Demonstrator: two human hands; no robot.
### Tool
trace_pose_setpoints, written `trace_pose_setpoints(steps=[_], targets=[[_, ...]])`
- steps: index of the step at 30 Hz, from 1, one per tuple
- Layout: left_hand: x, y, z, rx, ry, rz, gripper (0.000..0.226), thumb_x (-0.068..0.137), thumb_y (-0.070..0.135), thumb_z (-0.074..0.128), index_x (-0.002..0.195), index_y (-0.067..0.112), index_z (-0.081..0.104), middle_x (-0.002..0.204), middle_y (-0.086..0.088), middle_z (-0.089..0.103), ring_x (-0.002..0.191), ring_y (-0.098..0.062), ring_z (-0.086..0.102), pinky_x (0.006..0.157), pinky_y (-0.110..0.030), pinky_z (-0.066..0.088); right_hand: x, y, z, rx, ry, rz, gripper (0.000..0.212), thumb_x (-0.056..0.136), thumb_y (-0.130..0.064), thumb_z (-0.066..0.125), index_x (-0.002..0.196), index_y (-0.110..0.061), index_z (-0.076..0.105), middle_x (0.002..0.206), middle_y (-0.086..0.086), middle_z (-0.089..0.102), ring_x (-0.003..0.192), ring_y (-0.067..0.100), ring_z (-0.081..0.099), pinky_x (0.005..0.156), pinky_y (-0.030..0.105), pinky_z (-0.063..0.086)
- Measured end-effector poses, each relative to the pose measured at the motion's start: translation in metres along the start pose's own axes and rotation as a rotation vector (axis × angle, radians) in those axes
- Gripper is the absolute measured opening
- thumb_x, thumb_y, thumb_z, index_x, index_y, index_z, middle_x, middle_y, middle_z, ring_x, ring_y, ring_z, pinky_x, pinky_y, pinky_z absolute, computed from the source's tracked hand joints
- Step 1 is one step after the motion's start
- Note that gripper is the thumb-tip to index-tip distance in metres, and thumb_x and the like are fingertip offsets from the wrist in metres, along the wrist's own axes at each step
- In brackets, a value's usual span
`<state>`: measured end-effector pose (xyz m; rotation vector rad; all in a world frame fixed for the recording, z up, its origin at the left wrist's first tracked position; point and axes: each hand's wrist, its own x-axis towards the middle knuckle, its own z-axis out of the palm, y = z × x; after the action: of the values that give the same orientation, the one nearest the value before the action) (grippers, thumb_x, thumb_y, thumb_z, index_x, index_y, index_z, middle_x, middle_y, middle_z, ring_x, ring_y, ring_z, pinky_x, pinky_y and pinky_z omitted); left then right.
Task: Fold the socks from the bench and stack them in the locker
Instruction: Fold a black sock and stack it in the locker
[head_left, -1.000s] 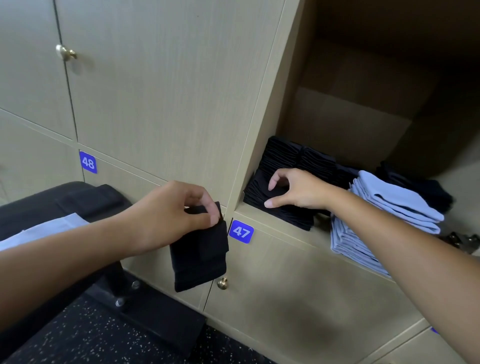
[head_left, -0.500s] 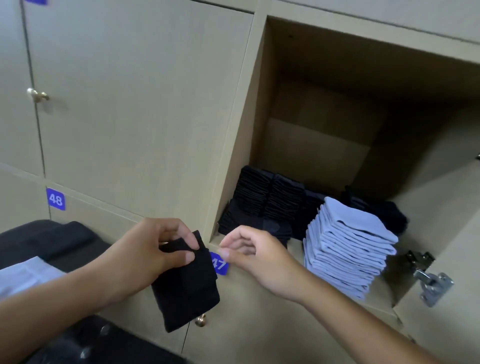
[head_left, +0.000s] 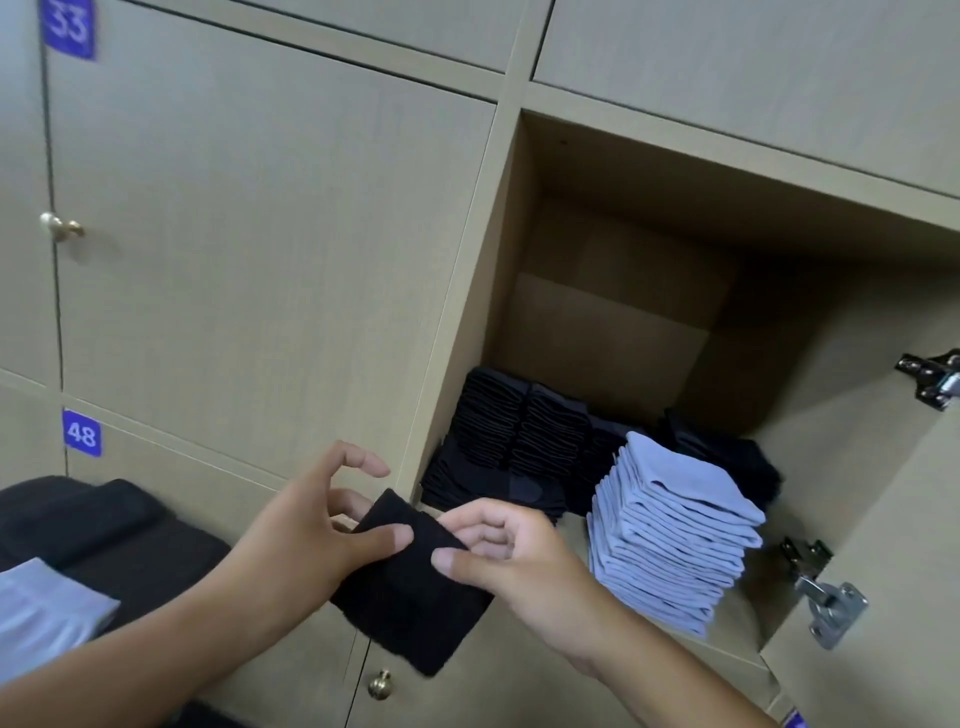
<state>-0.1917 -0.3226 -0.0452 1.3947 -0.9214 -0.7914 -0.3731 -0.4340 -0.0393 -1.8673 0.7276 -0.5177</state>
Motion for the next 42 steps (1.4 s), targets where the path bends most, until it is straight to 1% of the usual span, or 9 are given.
trace_pose_setpoints(steps=[6,9,15,19,23,27,33,37,42], targets=[[0.001,0.004,0.008,0.092,-0.109,0.027,0.007,0.087,0.018,0.080,0.087,0.022,0.073,0.081,-0.011,0.073,0.067,-0.027,0.072,0.061,-0.030,0.058,0.001,-0.006,-0.010,0.164,0.122,-0.002,0.030,0.083,-0.016,0.084,0.110,-0.021,0.072,0.104,0.011,0.076,0.098,0.028,0.074,0.088,0.037,0.059],[0.001,0.003,0.013,0.156,-0.188,0.031,0.017,0.092,0.022,0.074,0.078,0.013,0.073,0.075,-0.007,0.073,0.067,-0.017,0.068,0.062,-0.027,0.056,0.001,-0.007,-0.011,0.161,0.163,-0.008,0.034,0.081,-0.014,0.084,0.112,-0.018,0.070,0.100,0.012,0.077,0.094,0.029,0.075,0.083,0.038,0.061],[0.004,0.003,0.020,-0.012,-0.143,-0.072,0.016,0.095,0.014,0.070,0.083,0.003,0.067,0.073,-0.011,0.073,0.062,-0.016,0.068,0.063,-0.035,0.060,0.002,-0.007,-0.010,0.125,0.254,-0.038,0.038,0.085,-0.021,0.082,0.118,-0.027,0.065,0.104,0.002,0.076,0.099,0.019,0.074,0.089,0.037,0.060],[0.004,0.006,0.022,-0.196,-0.041,-0.122,0.012,0.092,0.005,0.071,0.096,-0.001,0.062,0.064,-0.011,0.069,0.060,-0.018,0.070,0.056,-0.032,0.060,0.005,0.002,-0.006,0.152,0.292,0.046,0.063,0.074,-0.045,0.084,0.127,-0.038,0.050,0.111,-0.002,0.075,0.107,0.018,0.071,0.101,0.040,0.054],[0.005,0.006,0.023,-0.312,0.038,-0.125,0.014,0.091,0.003,0.072,0.095,0.004,0.058,0.073,-0.017,0.069,0.067,-0.027,0.071,0.064,-0.037,0.065,0.004,0.002,0.002,0.512,0.268,0.060,0.052,0.088,-0.009,0.076,0.125,-0.020,0.041,0.104,0.014,0.076,0.094,0.028,0.075,0.087,0.044,0.060],[0.008,0.004,0.024,-0.331,0.087,-0.110,0.016,0.090,0.006,0.073,0.094,0.007,0.057,0.077,-0.018,0.067,0.065,-0.021,0.071,0.065,-0.034,0.064,0.001,0.001,0.007,0.498,0.311,0.011,0.043,0.092,-0.008,0.071,0.119,-0.020,0.040,0.097,0.020,0.072,0.083,0.026,0.071,0.088,0.042,0.060],[0.008,0.005,0.028,-0.018,0.061,0.029,0.026,0.087,0.011,0.079,0.097,0.008,0.056,0.071,-0.011,0.062,0.061,-0.022,0.074,0.057,-0.034,0.060,0.002,-0.001,0.000,0.241,0.436,-0.088,0.018,0.094,-0.010,0.067,0.090,-0.028,0.066,0.084,0.002,0.067,0.080,0.016,0.060,0.074,0.032,0.049],[0.007,0.005,0.025,0.367,-0.041,0.142,0.024,0.089,0.037,0.075,0.100,0.030,0.055,0.077,0.000,0.070,0.063,-0.017,0.074,0.071,-0.040,0.055,0.005,-0.004,-0.013,0.151,0.484,-0.072,0.024,0.096,-0.015,0.065,0.092,-0.036,0.076,0.103,-0.004,0.074,0.106,0.018,0.066,0.095,0.041,0.054],[0.008,0.004,0.020,0.597,-0.123,0.227,0.018,0.094,0.052,0.063,0.102,0.040,0.052,0.085,0.020,0.070,0.067,-0.007,0.072,0.075,-0.033,0.056,0.010,-0.017,-0.040,0.140,0.562,-0.065,0.021,0.096,-0.016,0.065,0.093,-0.033,0.077,0.100,0.007,0.074,0.100,0.031,0.067,0.096,0.050,0.054]])
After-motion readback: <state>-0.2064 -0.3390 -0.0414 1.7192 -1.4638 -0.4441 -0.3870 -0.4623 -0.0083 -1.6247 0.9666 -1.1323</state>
